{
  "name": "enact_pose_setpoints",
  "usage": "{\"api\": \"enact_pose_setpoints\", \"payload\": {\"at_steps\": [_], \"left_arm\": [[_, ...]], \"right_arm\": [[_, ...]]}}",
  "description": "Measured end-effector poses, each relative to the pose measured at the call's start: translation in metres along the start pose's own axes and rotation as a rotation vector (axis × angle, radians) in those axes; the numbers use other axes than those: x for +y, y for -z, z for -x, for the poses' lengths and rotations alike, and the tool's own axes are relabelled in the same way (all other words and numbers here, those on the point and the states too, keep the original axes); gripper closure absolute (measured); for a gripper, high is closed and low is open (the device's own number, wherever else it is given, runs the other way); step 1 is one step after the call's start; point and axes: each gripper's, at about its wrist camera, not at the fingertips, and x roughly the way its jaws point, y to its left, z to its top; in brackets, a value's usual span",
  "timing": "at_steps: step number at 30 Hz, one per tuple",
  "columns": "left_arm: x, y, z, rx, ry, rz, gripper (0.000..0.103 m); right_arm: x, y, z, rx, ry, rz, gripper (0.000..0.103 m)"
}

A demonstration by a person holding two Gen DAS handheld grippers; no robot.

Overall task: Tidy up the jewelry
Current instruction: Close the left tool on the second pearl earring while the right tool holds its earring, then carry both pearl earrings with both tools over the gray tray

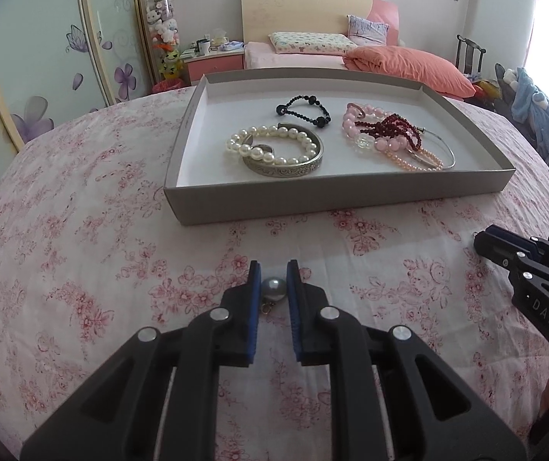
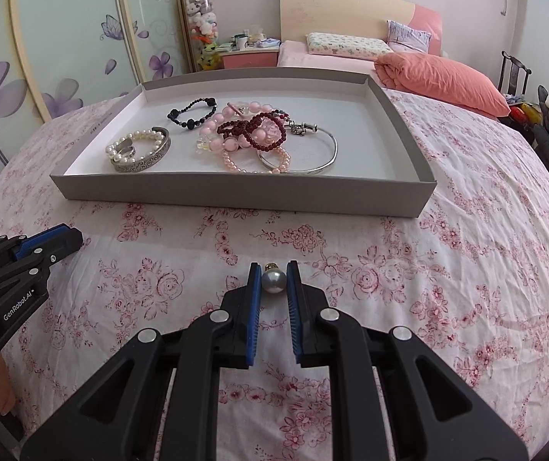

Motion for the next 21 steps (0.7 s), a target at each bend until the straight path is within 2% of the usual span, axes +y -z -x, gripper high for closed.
{"api": "enact_pose_setpoints", "payload": {"at_steps": [17, 21], "left_arm": [[0.001, 0.0, 0.0, -0.004, 0.018, 0.007, 0.089], [0.005, 0.002, 0.005, -0.021, 0.039, 0.034, 0.089]], "right_arm": [[-0.003, 0.0, 0.001, -0.006, -0.027, -0.03, 0.089], [-0.004, 0.001, 0.015, -0.083, -0.037, -0.046, 0.089]]}}
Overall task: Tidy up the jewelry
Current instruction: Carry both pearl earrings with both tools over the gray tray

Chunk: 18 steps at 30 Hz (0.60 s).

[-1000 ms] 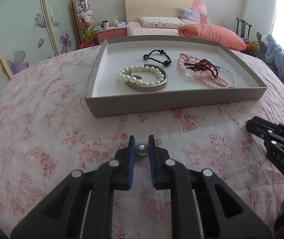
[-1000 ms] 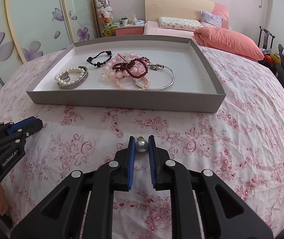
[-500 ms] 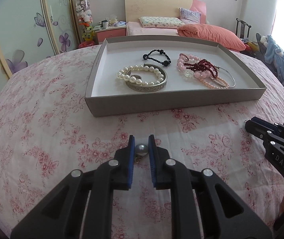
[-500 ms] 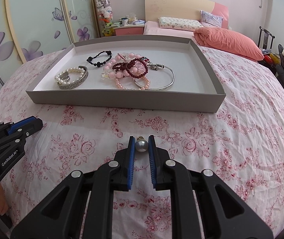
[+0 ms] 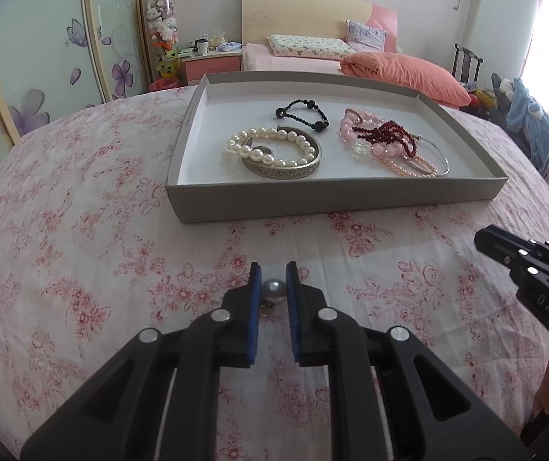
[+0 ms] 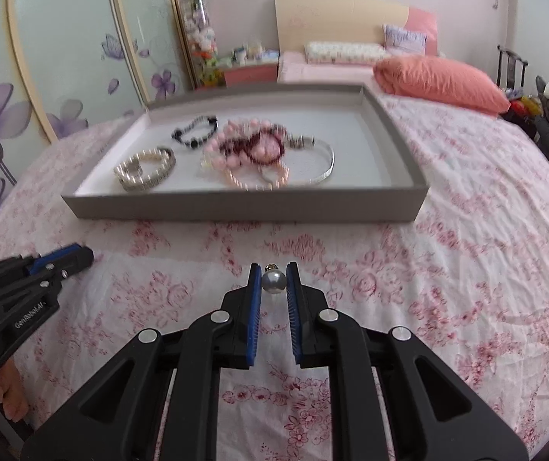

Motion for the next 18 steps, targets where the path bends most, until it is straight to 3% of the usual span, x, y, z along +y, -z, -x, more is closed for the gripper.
{"api": "enact_pose_setpoints", "payload": {"at_steps": [10, 18], "left_arm": [[-0.006, -0.001, 0.042, -0.196, -0.004, -0.016, 0.089], [-0.016, -0.008, 0.066, -0.331, -0.014, -0.026, 0.089]], "right_arm": [[0.013, -0.008, 0.052, -0.281, 0.015, 0.029, 0.089], [0.022, -0.014, 0.069, -0.405, 0.039, 0.059, 0.089]]}}
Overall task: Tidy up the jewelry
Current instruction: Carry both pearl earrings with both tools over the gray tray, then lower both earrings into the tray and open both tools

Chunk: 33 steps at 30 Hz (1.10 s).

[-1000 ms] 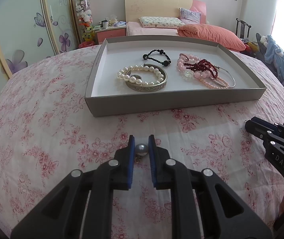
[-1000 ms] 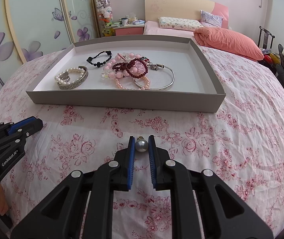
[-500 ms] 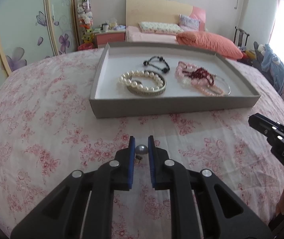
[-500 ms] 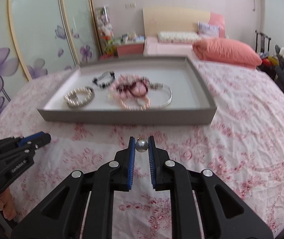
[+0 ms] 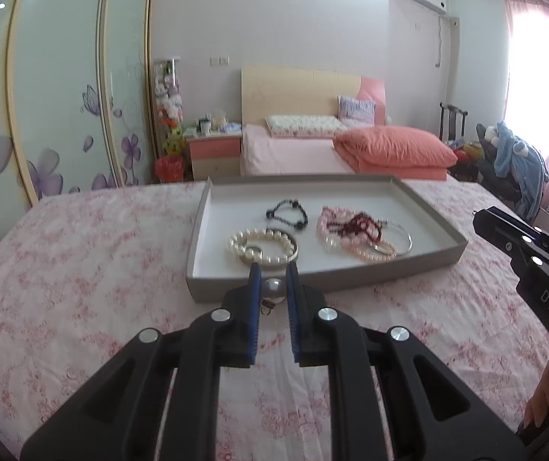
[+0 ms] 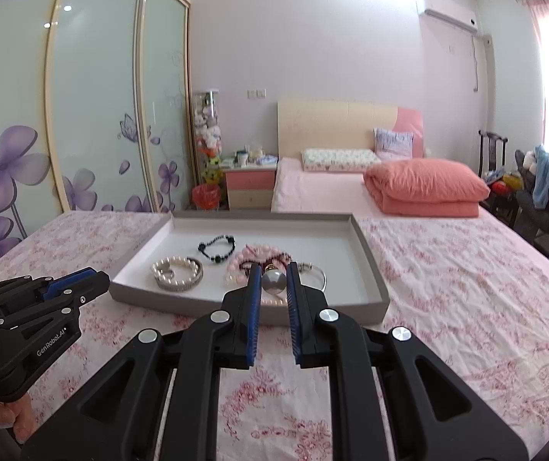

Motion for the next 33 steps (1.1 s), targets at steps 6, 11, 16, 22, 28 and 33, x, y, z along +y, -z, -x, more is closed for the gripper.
{"api": "enact_pose_setpoints", "payload": {"at_steps": [6, 11, 16, 22, 28, 33], "left_arm": [[0.0, -0.007, 0.006, -0.057, -0.008, -0.004, 0.089], [0.0, -0.011, 0.008, -0.087, -0.008, -0.005, 0.089], [-0.002, -0.014, 0.008, -0.101, -0.006, -0.007, 0.089], [-0.002, -0.018, 0.005, -0.102, -0.005, -0.011, 0.089], [0.0, -0.025, -0.005, -0.109, -0.001, -0.004, 0.089], [0.001, -0.036, -0.025, -0.111, 0.012, 0.01, 0.089]], "right_arm": [[0.001, -0.008, 0.004, -0.058, 0.005, -0.002, 0.089], [0.001, -0.014, 0.005, -0.09, 0.007, -0.013, 0.089], [0.001, -0.016, 0.005, -0.102, 0.007, -0.009, 0.089], [0.003, -0.019, 0.002, -0.112, 0.01, 0.002, 0.089], [0.0, -0.024, -0.006, -0.13, 0.015, -0.006, 0.089], [0.0, -0.034, -0.026, -0.136, 0.013, -0.013, 0.089]]}}
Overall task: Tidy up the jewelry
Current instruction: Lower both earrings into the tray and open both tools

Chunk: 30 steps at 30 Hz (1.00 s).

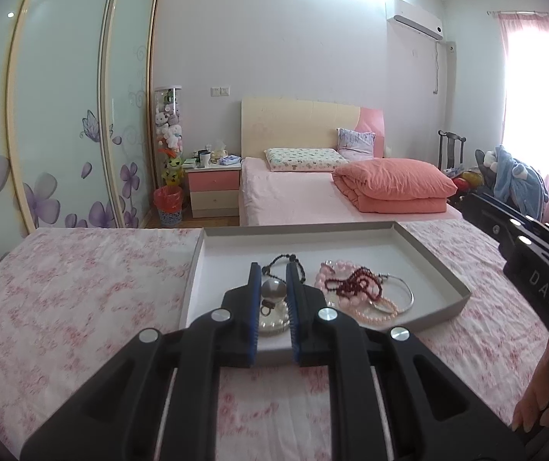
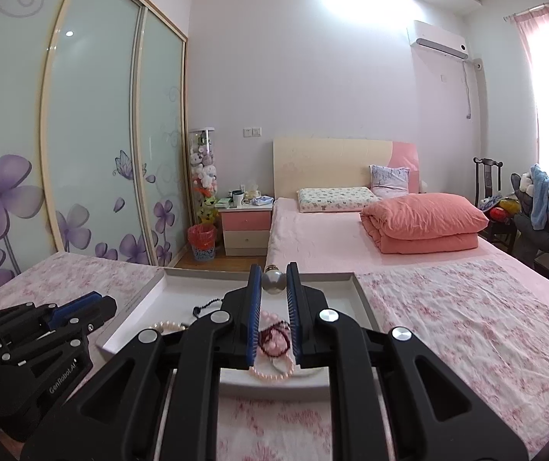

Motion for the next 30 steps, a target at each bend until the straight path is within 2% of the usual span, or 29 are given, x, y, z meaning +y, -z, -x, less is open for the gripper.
{"api": "enact_pose_setpoints", "payload": {"at_steps": [12, 15, 16, 18, 25, 30], "left_arm": [[0.003, -0.011, -0.071, 0.087, 0.017, 0.015, 0.089], [0.003, -0.011, -0.083, 0.119, 0.023, 0.028, 0.088], [0.005, -0.01, -0.084, 0.124, 0.024, 0.037, 0.085], [0.012, -0.011, -0.083, 0.126, 0.025, 0.061, 0.078], [0.046, -0.022, -0.062, 0.092, -0.008, 0.144, 0.069], [0.061, -0.024, -0.034, 0.07, -0.024, 0.17, 0.064]], "right_arm": [[-0.001, 0.005, -0.07, 0.156, -0.039, -0.065, 0.089], [-0.005, 0.007, -0.083, 0.217, -0.076, -0.1, 0.087], [-0.007, 0.007, -0.084, 0.229, -0.085, -0.114, 0.085], [-0.013, 0.007, -0.078, 0.219, -0.086, -0.134, 0.062], [-0.04, 0.002, -0.057, 0.192, -0.046, -0.211, 0.06], [-0.039, 0.002, -0.037, 0.197, -0.039, -0.207, 0.058]]}}
